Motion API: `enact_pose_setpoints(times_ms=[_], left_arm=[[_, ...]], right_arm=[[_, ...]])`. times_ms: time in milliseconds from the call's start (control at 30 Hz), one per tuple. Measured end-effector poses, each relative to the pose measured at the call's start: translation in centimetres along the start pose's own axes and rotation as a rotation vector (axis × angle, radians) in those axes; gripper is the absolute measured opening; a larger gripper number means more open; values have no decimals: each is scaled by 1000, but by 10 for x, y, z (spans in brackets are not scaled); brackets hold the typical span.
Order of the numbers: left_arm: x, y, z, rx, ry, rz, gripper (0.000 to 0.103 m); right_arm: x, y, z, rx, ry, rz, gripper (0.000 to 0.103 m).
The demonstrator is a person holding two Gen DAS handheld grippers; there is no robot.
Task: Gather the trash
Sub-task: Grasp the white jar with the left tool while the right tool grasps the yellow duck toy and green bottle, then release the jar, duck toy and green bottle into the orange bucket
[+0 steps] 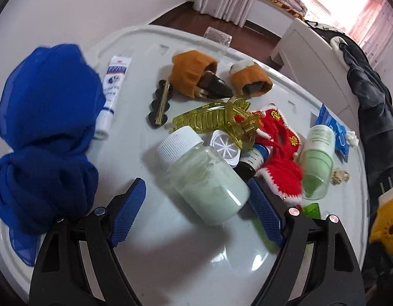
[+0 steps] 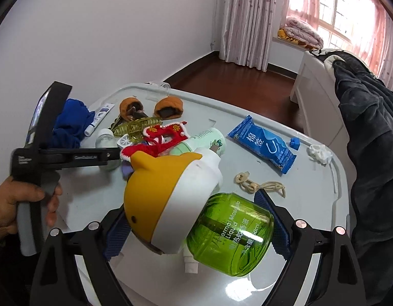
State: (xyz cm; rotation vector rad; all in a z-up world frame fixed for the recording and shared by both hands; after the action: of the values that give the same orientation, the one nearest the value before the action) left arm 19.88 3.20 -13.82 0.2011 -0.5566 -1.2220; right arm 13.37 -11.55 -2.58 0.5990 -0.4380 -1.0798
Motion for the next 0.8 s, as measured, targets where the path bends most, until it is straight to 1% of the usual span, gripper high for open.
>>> enact_pose_setpoints(times_ms=[33,67,100,267,333,433,567,733,800], left_arm=[[0,0,1,18,7,-17,71],[-1,-1,1,25,25,-33,59],[-2,0,2,27,32,-44,55],[-16,-10,17,-2,-5,-5,54],[-17,-15,22,-7,-10,-12,53],[-15,-24,38,11,-20,-50,53],[-9,-44,60,15,-42,-94,53],[2,-74,90,-2,-90,-163,53],[8,-92,104,-18,-110,-203,53]], right_arm=[[0,-1,1,0,0,1,88],[1,-2,2,3,-1,1,88],[2,-2,2,4,1,1,88],[2,0,8,23,4,-2,88],[2,1,11,33,4,-2,88],[0,3,16,44,9,0,88],[-2,3,21,54,9,4,88],[-5,-1,33,67,8,2,88],[-9,-10,42,69,9,-7,88]])
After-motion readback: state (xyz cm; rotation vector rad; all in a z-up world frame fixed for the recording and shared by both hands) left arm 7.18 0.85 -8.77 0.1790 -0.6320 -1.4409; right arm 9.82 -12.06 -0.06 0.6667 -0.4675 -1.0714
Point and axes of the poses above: each gripper's, at about its wrist camera, not at the fingertips, and z roughly against the way its jaws point, x to its right, y to its top, the point moved 8 cm from there along -z, roughly the way its jaws point, and after that the axes turned 6 degrees about z, right-handed, at the moved point
